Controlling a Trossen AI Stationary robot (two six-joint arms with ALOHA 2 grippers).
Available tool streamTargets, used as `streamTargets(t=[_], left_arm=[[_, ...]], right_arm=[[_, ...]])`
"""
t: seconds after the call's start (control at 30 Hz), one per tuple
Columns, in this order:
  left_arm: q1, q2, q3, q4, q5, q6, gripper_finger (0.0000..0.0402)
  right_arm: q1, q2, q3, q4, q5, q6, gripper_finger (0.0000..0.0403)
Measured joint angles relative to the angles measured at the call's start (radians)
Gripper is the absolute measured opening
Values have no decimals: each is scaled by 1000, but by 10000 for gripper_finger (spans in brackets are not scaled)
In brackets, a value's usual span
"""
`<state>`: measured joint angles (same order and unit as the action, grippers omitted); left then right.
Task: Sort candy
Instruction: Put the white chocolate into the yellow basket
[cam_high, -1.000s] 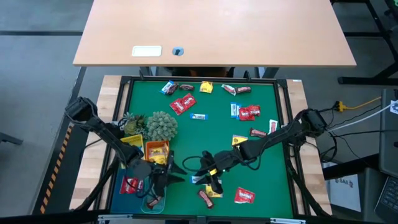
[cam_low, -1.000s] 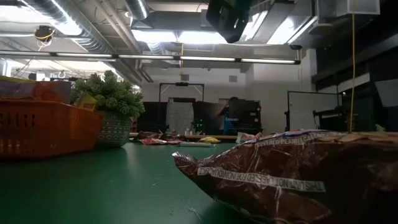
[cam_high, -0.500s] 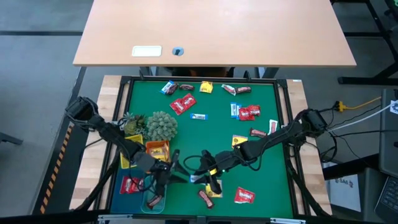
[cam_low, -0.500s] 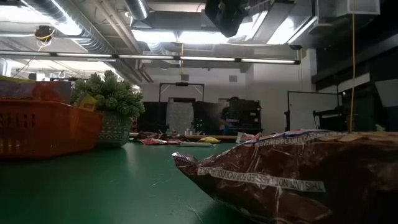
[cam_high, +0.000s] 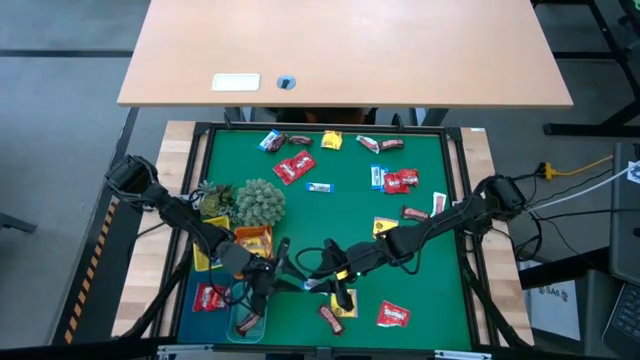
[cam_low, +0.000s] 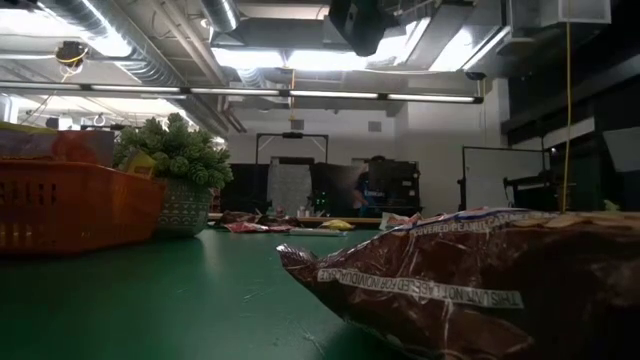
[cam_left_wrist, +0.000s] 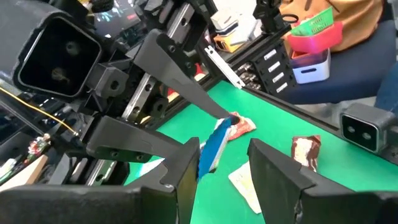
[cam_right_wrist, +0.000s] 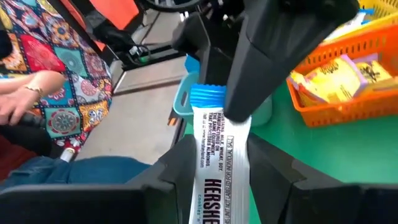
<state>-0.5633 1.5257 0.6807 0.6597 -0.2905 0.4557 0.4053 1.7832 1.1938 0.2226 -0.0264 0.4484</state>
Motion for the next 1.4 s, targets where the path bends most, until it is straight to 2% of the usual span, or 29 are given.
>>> streamTargets(t=[0.27, 0.6, 1.1, 1.4], left_arm=[[6, 0, 1, 49, 21, 0, 134], [13, -1, 1, 52, 20, 0, 130], [13, 0, 0, 46, 21, -1, 41], [13, 0, 0, 46, 21, -3, 35]], right_arm=[[1, 0, 0, 27, 61, 0, 127], [0, 0, 0, 59, 68, 0, 127], [0, 0, 0, 63, 69, 0, 126], [0, 0, 0, 63, 68, 0, 131]])
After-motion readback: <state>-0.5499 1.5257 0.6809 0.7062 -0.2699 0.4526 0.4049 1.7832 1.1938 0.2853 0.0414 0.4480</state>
